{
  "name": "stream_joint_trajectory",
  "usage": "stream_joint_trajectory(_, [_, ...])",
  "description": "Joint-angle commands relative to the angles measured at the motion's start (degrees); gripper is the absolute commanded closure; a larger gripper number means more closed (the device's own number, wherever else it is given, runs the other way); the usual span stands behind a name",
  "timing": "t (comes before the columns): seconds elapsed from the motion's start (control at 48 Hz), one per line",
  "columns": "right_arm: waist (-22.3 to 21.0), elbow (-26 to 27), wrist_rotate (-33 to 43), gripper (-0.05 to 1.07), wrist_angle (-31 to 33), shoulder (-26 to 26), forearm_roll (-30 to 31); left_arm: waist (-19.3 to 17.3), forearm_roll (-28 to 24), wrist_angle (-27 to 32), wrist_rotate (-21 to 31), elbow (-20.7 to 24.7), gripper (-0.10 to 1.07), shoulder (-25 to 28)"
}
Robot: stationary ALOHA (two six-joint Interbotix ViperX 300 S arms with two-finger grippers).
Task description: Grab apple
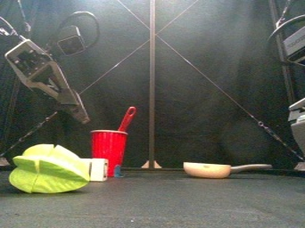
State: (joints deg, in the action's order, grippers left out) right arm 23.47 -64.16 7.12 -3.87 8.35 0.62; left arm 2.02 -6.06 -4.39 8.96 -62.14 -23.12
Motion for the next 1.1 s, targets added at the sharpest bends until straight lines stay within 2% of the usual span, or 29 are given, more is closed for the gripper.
stream_joint_trajectory(0.0, [-1.1,1.2,-0.2,0.02,-0.2,0.1,0.2,-0.1,0.1,-0.5,0.0,0.6,0.00,0.0])
stream_joint_trajectory(0.104, [-2.1,1.4,-0.1,0.06,-0.2,0.1,0.5,0.0,0.1,-0.4,-0.1,0.5,0.00,0.0])
stream_joint_trajectory(0.354, [-2.9,1.5,0.1,0.25,0.2,0.6,1.1,0.0,0.1,-0.5,0.0,0.5,0.00,-0.1])
stream_joint_trajectory(0.562, [-3.6,2.7,0.2,0.37,2.2,3.1,0.4,-0.1,0.1,-0.4,0.0,0.5,0.00,0.0])
stream_joint_trajectory(0.771, [-3.7,2.7,0.2,0.39,3.3,6.2,0.4,0.0,0.2,-0.5,0.0,0.5,0.00,0.0])
stream_joint_trajectory(1.083, [-5.6,2.6,0.3,0.39,3.4,6.8,-0.8,0.0,0.1,-0.5,0.0,0.5,0.00,0.0])
